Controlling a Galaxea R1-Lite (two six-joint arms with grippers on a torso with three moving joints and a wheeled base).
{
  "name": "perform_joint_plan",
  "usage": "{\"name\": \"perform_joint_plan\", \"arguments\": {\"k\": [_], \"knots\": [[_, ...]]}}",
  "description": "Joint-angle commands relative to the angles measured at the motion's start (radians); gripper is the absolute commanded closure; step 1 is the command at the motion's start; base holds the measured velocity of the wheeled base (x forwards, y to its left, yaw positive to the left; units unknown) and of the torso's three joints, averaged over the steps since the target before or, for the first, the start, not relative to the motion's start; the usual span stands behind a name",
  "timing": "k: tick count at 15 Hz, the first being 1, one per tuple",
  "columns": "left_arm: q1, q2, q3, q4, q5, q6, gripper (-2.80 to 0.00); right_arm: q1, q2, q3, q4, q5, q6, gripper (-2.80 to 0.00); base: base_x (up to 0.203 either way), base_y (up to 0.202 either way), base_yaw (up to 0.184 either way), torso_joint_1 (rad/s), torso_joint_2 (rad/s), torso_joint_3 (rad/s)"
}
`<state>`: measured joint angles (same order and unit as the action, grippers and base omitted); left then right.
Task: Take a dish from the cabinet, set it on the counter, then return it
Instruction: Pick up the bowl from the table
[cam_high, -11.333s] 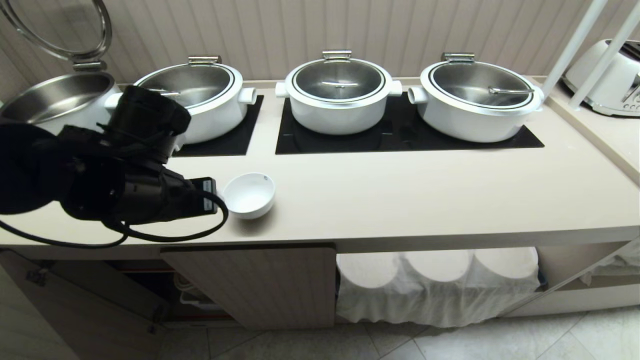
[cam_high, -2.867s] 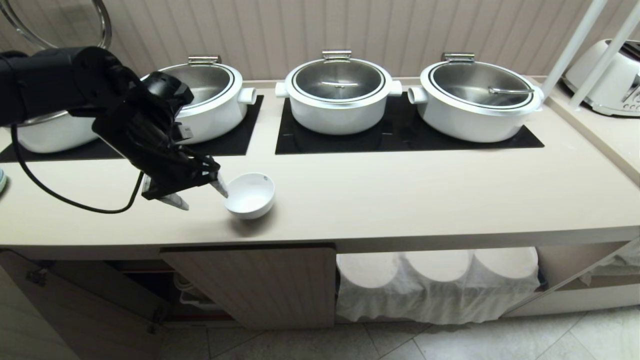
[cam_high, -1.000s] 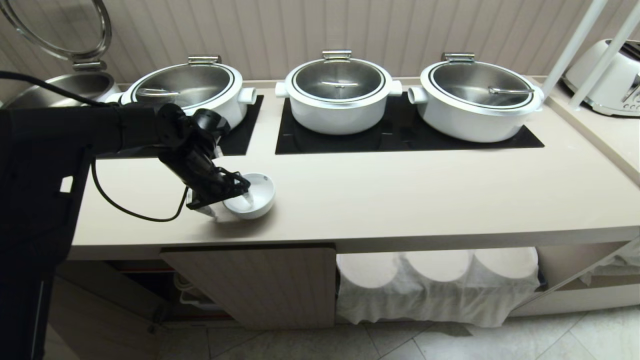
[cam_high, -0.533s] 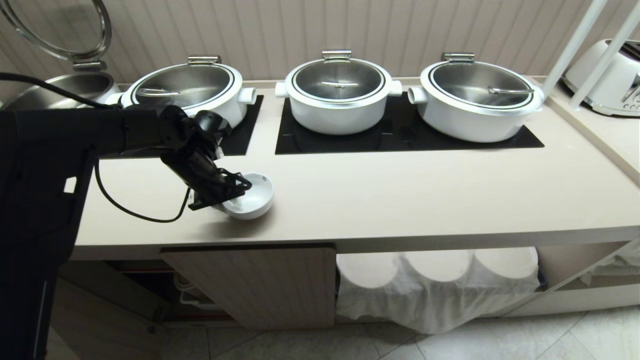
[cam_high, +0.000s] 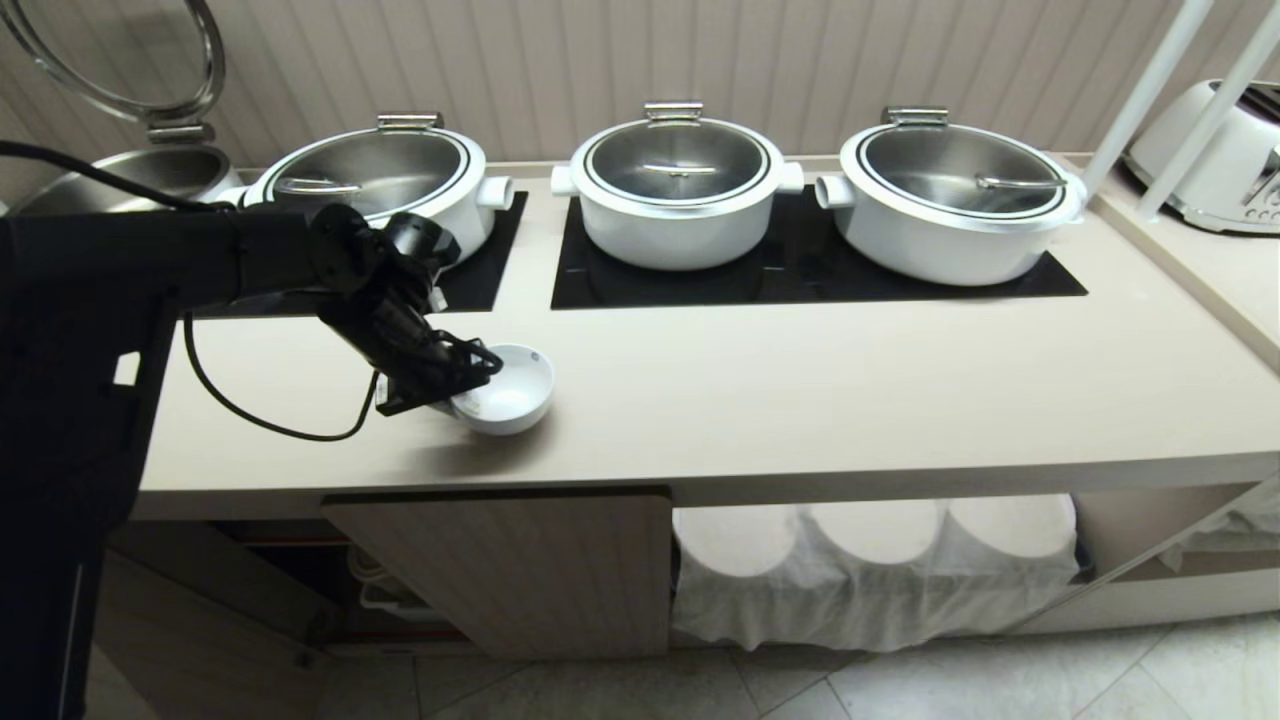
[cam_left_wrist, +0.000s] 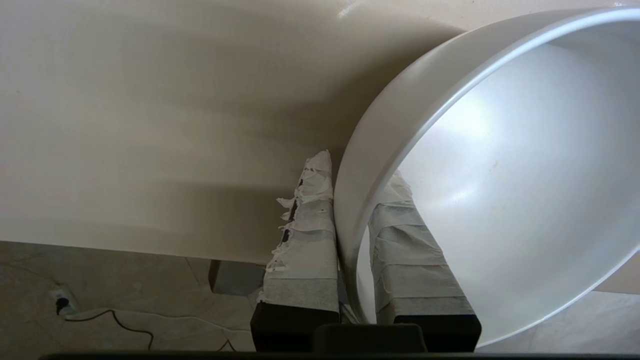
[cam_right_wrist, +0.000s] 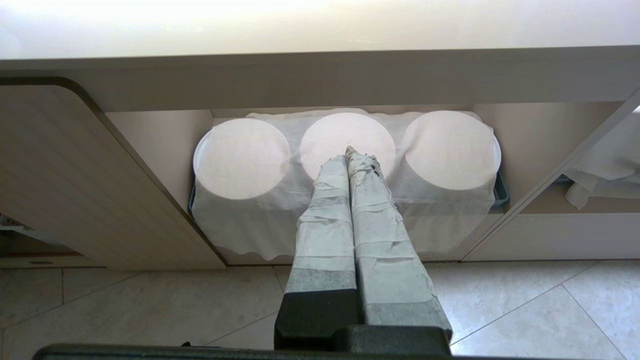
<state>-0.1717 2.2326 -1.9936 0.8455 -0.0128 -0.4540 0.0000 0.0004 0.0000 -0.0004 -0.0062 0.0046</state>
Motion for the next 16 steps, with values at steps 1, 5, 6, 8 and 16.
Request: {"name": "perform_joint_plan", "arguments": {"k": [1, 5, 6, 8, 16], "knots": [[0.001, -0.009, -0.001, 0.007, -0.002, -0.008, 0.0, 0.002, 0.0, 0.0, 0.0, 0.0, 0.0, 0.0, 0.0, 0.0, 0.0, 0.0, 0.0, 0.0], [0.001, -0.037, -0.001, 0.012, -0.019, -0.084, 0.0, 0.001, 0.0, 0.0, 0.0, 0.0, 0.0, 0.0, 0.0, 0.0, 0.0, 0.0, 0.0, 0.0], [0.001, -0.043, 0.0, 0.014, -0.023, -0.119, 0.0, 0.0, 0.0, 0.0, 0.0, 0.0, 0.0, 0.0, 0.0, 0.0, 0.0, 0.0, 0.0, 0.0], [0.001, -0.07, 0.005, 0.015, -0.057, -0.198, 0.0, 0.0, 0.0, 0.0, -0.001, 0.0, 0.0, 0.0, 0.0, 0.0, 0.0, 0.0, 0.0, 0.0], [0.003, -0.251, 0.127, 0.015, -0.176, -0.337, 0.0, 0.0, 0.0, 0.0, 0.0, 0.0, 0.0, 0.0, 0.0, 0.0, 0.0, 0.0, 0.0, 0.0]]}}
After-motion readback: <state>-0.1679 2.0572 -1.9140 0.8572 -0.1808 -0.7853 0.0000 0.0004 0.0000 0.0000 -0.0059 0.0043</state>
